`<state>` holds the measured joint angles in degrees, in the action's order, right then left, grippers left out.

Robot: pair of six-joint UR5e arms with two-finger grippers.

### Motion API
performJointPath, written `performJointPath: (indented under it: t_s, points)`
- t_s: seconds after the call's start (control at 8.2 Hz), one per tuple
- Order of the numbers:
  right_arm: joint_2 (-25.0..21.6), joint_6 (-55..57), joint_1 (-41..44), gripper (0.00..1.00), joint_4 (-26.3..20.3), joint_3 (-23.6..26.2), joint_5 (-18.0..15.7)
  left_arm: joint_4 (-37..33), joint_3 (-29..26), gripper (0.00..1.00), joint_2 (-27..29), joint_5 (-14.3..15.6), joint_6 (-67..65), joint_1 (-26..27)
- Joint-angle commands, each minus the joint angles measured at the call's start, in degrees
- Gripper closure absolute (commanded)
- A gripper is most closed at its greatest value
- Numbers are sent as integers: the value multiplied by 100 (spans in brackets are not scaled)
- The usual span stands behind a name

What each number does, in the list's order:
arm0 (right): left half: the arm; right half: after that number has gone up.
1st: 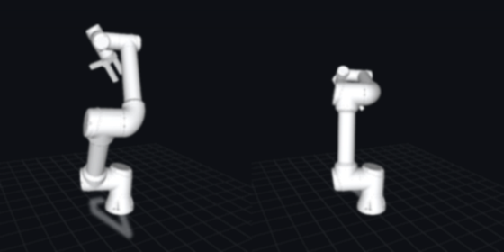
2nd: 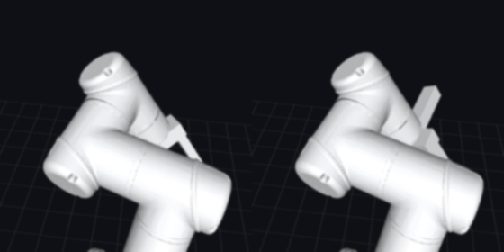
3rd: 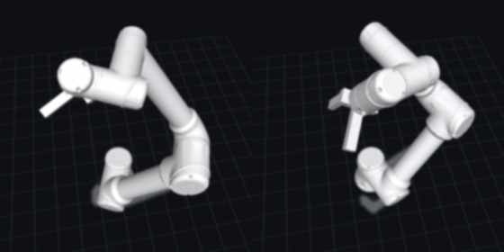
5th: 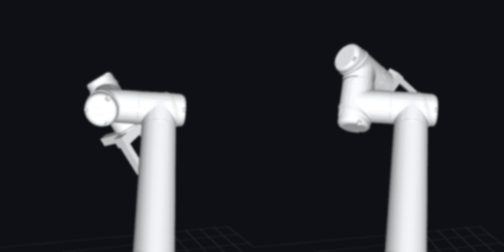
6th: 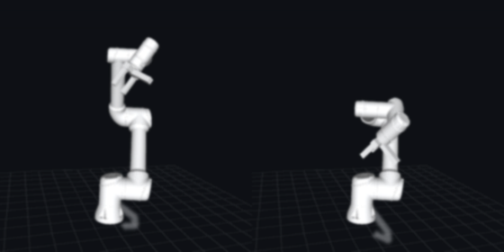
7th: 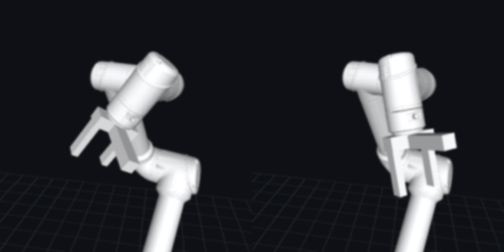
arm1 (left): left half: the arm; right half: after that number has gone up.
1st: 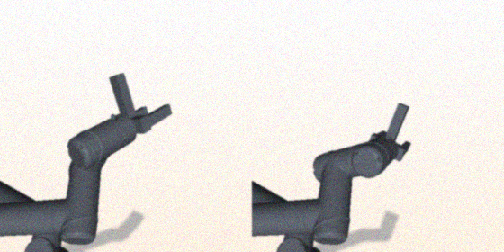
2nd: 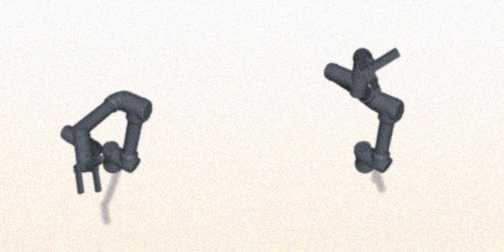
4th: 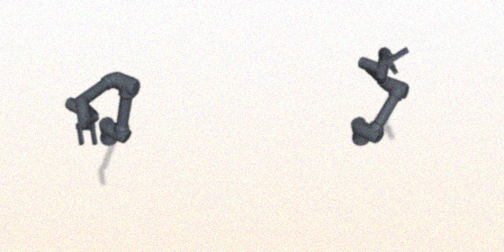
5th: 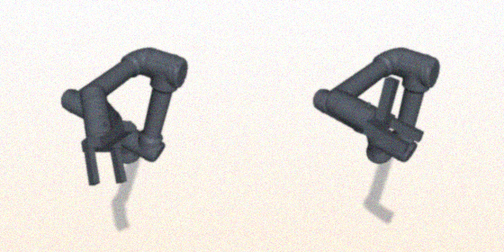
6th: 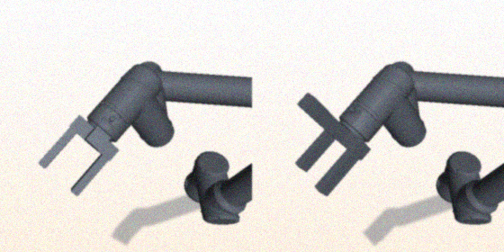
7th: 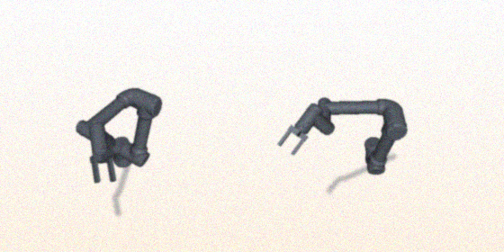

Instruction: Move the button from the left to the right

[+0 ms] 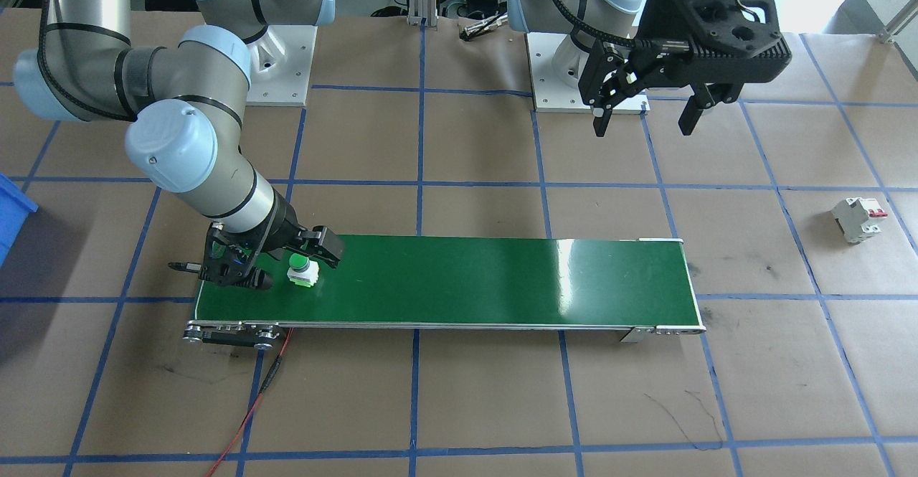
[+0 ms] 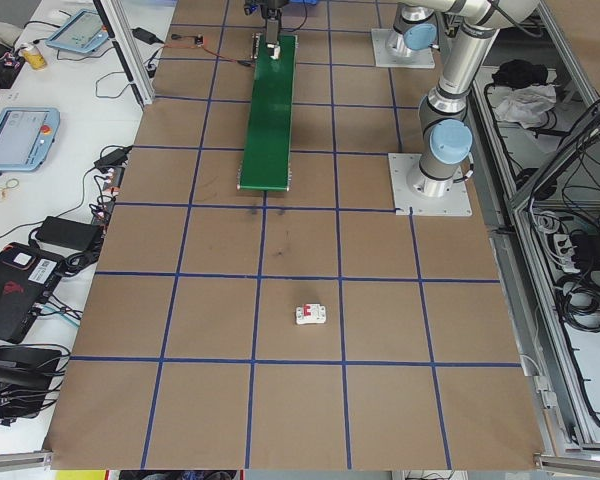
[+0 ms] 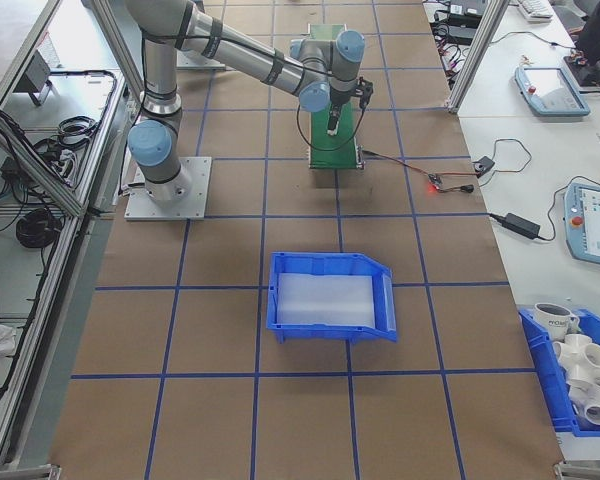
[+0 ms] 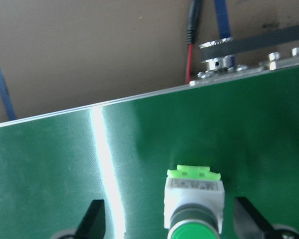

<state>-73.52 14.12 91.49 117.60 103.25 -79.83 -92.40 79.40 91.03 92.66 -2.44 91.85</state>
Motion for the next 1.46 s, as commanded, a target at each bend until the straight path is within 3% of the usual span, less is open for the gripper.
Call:
performJointPath:
  t_s: [0.0, 0.12, 0.49, 0.85, 1.22, 1.34]
  points:
    - [127, -462, -218, 35, 70, 2, -648, 11, -21, 0, -58, -11, 33, -17]
    - [118, -593, -315, 52, -26, 28, -866, 3, -29, 0, -146, -63, 33, -18]
    - [118, -1232, -490, 93, -552, -59, -955, -58, 102, 0, -252, -29, -1, -17]
    - [57, -2022, -990, 93, -1492, -1042, -1026, -68, 217, 0, -375, -29, -37, -44]
    - [-171, -4611, -2490, 94, -1495, -1088, -1184, -112, 426, 0, -305, -46, -11, -61]
    - [-267, -5211, -2783, 95, -1451, -1106, -1472, -103, 462, 0, -244, -64, -45, -61]
